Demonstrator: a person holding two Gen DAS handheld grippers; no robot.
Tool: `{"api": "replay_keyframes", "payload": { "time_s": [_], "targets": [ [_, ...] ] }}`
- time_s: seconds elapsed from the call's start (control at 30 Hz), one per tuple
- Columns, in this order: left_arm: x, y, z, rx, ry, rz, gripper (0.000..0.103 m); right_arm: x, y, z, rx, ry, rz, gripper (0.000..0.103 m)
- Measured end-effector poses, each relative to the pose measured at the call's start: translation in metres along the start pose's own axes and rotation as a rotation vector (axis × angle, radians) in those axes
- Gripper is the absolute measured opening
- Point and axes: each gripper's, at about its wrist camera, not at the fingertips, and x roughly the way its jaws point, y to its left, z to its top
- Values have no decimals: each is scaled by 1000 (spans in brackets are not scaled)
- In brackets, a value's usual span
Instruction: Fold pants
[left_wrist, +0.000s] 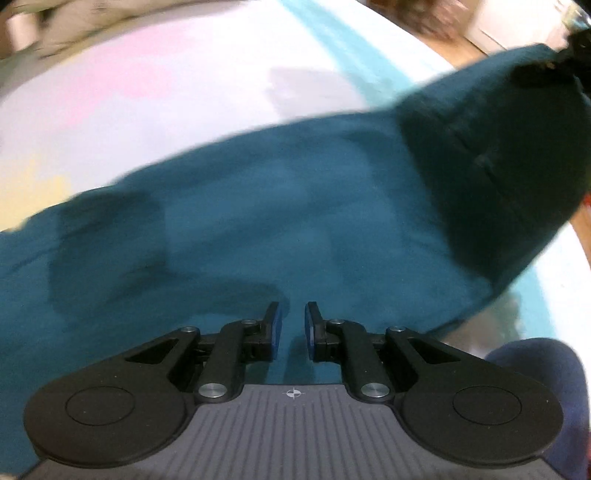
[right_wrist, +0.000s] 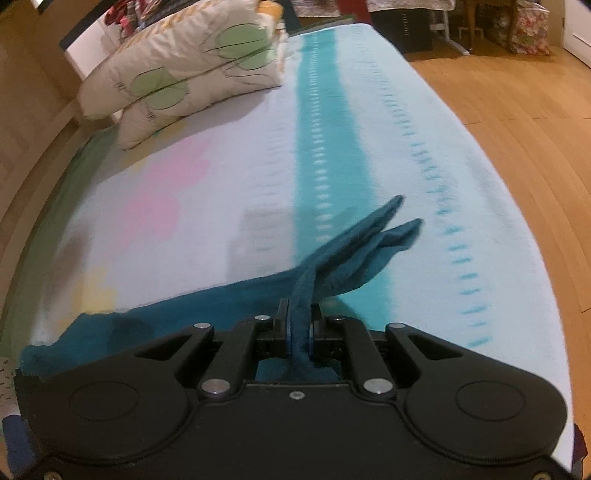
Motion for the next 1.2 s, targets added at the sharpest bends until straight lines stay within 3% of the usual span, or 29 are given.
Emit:
{"api": "replay_keyframes", "payload": {
  "time_s": [0.17, 0.33, 0.53, 0.67, 0.77, 0.83, 0.93, 1.0, 1.1, 1.2],
  "targets": [
    [-25, 73, -24, -118, -2, 150, 14, 1, 79, -2, -78, 18, 48, 17],
    [-46, 150, -63, -246, -6, 250, 14, 28, 166, -16, -149, 53, 142, 17],
    [-65, 216, -105, -391, -2, 304, 14, 108, 261, -64, -208, 141, 239, 17],
    [-71, 231, -116, -439, -4, 312, 14, 163, 299, -104, -239, 180, 194, 17],
    [-72, 234, -120, -451, -9, 309, 14, 189, 309, -127, -274, 173, 167, 27],
    [-74, 232, -117, -452, -18, 305, 14, 194, 308, -133, -289, 189, 193, 40],
    [-84, 227, -112, -443, -47, 296, 14, 181, 293, -124, -272, 191, 298, 40],
    [-92, 227, -108, -432, -71, 288, 14, 166, 280, -112, -266, 145, 315, 40],
    [-93, 214, -101, -398, -96, 260, 14, 147, 253, -99, -215, 90, 253, 40],
    [-85, 190, -87, -341, -97, 229, 14, 144, 211, -87, -139, 115, 132, 40]
  ]
}}
